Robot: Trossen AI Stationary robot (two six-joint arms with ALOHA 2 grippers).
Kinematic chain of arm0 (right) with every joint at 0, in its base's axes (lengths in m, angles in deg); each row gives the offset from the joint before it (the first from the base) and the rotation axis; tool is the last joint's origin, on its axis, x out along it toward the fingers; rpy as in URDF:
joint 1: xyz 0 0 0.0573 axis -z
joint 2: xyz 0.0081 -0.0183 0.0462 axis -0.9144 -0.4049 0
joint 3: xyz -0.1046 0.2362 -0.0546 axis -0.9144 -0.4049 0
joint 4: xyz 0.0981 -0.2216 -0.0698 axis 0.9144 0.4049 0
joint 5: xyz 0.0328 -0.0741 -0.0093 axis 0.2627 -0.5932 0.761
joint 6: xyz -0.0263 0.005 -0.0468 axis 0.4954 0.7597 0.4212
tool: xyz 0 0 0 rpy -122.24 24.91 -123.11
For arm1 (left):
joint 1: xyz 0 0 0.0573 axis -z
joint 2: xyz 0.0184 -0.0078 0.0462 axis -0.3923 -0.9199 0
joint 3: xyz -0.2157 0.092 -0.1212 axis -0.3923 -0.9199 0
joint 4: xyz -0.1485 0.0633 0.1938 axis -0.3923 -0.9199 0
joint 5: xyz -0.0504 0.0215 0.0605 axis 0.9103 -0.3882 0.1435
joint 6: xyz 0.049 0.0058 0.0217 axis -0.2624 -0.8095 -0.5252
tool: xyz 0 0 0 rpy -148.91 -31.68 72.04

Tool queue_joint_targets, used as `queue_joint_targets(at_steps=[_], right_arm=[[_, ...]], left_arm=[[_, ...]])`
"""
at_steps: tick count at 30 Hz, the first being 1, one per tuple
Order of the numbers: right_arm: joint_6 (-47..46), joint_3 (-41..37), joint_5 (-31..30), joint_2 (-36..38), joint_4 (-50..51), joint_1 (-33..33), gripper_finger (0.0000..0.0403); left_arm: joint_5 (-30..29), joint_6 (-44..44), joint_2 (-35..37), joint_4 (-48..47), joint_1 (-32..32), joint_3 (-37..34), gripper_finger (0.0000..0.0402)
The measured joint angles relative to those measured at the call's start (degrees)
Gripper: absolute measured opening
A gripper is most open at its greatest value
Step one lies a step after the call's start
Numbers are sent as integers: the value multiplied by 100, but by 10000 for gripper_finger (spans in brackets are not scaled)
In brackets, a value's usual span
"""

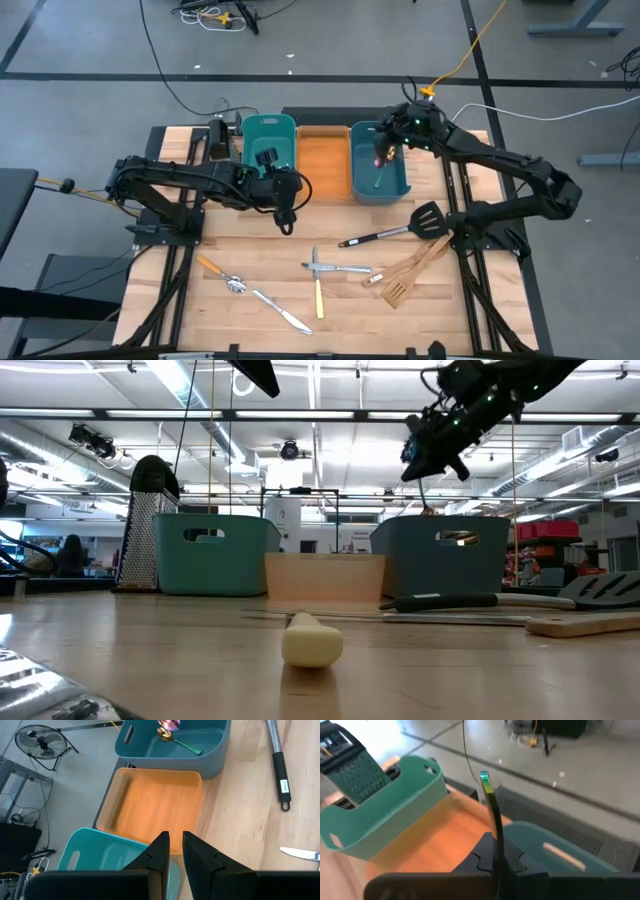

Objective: Pick & Place Kitchen Items
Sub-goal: Put the blue and purple and green spoon into the dark blue bin

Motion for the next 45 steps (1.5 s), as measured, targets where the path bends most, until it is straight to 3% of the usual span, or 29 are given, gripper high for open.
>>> queue_joint_targets(at_steps=[13,45], right_arm=[[-313,0,1010,-921,91,331,1],[-256,2,794,-955,589,324,18]], left_arm=[[3,1,0,-71,0,-2,58],[87,20,-2,-151,0,-4,58]])
